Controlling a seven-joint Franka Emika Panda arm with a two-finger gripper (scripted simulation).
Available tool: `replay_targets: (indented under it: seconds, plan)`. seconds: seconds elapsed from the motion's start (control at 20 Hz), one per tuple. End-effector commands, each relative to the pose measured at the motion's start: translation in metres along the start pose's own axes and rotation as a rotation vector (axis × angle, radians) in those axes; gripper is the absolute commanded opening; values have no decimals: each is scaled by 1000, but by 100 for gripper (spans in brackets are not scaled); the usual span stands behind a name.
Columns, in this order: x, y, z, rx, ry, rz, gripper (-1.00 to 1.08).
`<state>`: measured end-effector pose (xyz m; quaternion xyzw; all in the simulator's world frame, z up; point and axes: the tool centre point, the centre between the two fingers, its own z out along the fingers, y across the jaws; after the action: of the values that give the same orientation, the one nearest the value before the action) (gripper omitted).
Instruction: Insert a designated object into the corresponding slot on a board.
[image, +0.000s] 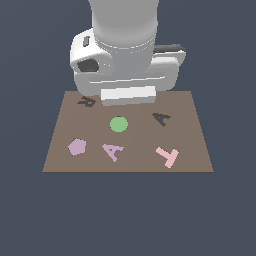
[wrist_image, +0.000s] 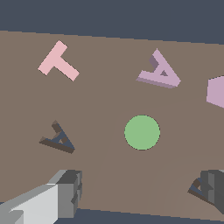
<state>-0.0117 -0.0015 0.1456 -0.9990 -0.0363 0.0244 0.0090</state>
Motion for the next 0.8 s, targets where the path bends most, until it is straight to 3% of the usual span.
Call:
replay_targets:
  seconds: [0.0,0.4,0.75]
  plan:
    - [2,4,4,-2,1,-38,100]
    - [16,22,21,-9,7,-221,100]
    - [39,40,43,-19,16,-457,100]
